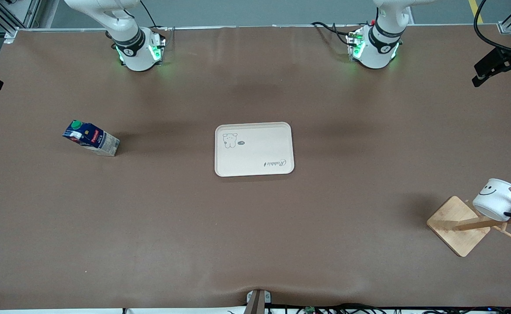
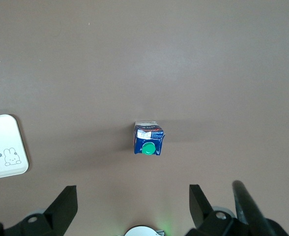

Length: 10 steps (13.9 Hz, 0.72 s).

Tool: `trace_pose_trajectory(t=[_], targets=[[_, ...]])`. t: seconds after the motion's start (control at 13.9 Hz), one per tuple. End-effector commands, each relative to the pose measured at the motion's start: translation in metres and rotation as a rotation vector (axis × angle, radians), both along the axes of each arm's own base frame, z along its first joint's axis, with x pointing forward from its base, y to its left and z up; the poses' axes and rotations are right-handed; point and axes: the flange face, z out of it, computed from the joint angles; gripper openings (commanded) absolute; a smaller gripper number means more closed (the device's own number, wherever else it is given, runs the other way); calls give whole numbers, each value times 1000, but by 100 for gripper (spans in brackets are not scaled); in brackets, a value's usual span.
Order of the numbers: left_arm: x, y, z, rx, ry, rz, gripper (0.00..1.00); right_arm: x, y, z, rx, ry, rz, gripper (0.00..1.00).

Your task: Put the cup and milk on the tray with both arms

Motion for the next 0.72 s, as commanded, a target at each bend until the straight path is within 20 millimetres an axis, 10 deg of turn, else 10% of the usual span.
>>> trace_pose_trajectory(t=[0.0, 0.22, 0.65], targets=[[1, 0, 4, -12, 3, -4, 100, -3, -4, 0, 5, 3, -3, 100], [4, 21, 12, -10, -17, 2, 100, -3, -4, 0, 5, 3, -5, 100], [28, 119, -35, -56, -158, 153, 100, -3, -14, -2, 5, 8, -23, 100]])
